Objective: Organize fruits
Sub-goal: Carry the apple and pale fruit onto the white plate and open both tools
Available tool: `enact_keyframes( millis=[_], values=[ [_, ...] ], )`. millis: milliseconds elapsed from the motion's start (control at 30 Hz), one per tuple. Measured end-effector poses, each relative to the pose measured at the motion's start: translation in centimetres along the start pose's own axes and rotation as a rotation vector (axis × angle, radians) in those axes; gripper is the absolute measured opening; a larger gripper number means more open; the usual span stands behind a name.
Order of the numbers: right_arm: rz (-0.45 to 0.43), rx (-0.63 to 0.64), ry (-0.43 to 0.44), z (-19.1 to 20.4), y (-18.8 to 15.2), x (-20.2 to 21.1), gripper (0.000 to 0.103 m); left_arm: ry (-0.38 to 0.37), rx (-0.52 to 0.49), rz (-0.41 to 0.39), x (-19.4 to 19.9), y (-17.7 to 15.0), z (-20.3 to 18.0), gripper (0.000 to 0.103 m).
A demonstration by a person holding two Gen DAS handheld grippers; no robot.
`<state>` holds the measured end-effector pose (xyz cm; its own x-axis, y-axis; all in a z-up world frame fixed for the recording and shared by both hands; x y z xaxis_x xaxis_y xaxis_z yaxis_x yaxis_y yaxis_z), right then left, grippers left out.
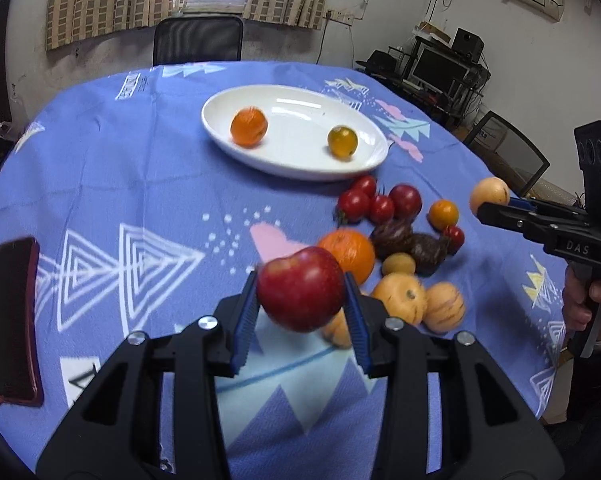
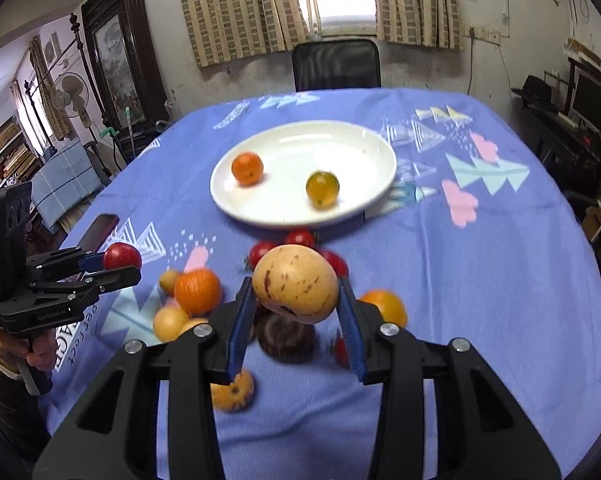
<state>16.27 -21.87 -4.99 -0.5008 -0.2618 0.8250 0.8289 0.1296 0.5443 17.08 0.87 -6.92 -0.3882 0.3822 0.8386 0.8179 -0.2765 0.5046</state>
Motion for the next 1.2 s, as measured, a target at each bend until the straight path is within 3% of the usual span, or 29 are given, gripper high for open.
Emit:
enact_keyframes(
  millis=[300, 433, 567, 733, 933, 1000, 1033, 1200],
  values=[
    [-0.029, -0.007, -0.031, -2.1, 8.2, -3.1, 0.041, 0.047, 0.008, -0.034, -0.3, 7.6, -0.6, 0.041],
    [0.039, -0.042, -0.033, -4.1, 11.7, -7.0, 0.041, 0.049, 0.005, -0.028, -2.3, 12.2, -1.2, 0.041],
    [0.127, -0.082, -0.037, -6.0, 13.0, -11.0, 0.041, 0.087, -0.005, 0.029, -6.0, 15.5, -1.7, 0.041],
    [0.175, -0.105, -0.028, -6.7, 13.3, -13.7, 0.041, 0.105, 0.019, 0.118, -10.3, 16.9, -0.9, 0.041],
    [0.153, -0.124, -0.012, -7.1, 13.8, -12.7, 0.046, 0.109, 0.025, 0.174, -12.7, 17.0, -0.3, 0.042],
    [0.140, -0.125, -0.005, -7.1, 13.6, -11.6, 0.047, 0.126, 0.027, 0.162, -12.5, 17.0, -0.2, 0.059],
    [0.124, -0.123, 0.001, -7.0, 13.4, -10.6, 0.050, 0.152, 0.024, 0.139, -11.9, 17.0, -0.3, 0.073],
    [0.036, -0.090, 0.028, -5.7, 11.3, -5.6, 0.063, 0.192, -0.003, 0.023, -6.8, 16.5, -1.1, 0.088]
  ],
)
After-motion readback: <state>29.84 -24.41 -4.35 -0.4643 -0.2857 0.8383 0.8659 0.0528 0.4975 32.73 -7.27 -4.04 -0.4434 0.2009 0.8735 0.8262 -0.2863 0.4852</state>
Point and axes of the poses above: each gripper's, at about its wrist camera, not at the fingertips, and x roughly against the way its jaws point, z to its left, y to its top, the point moved 5 cm from there along -x, roughly the way its jaws point, and after that the axes turned 13 degrees about z, right-handed, at the moved point
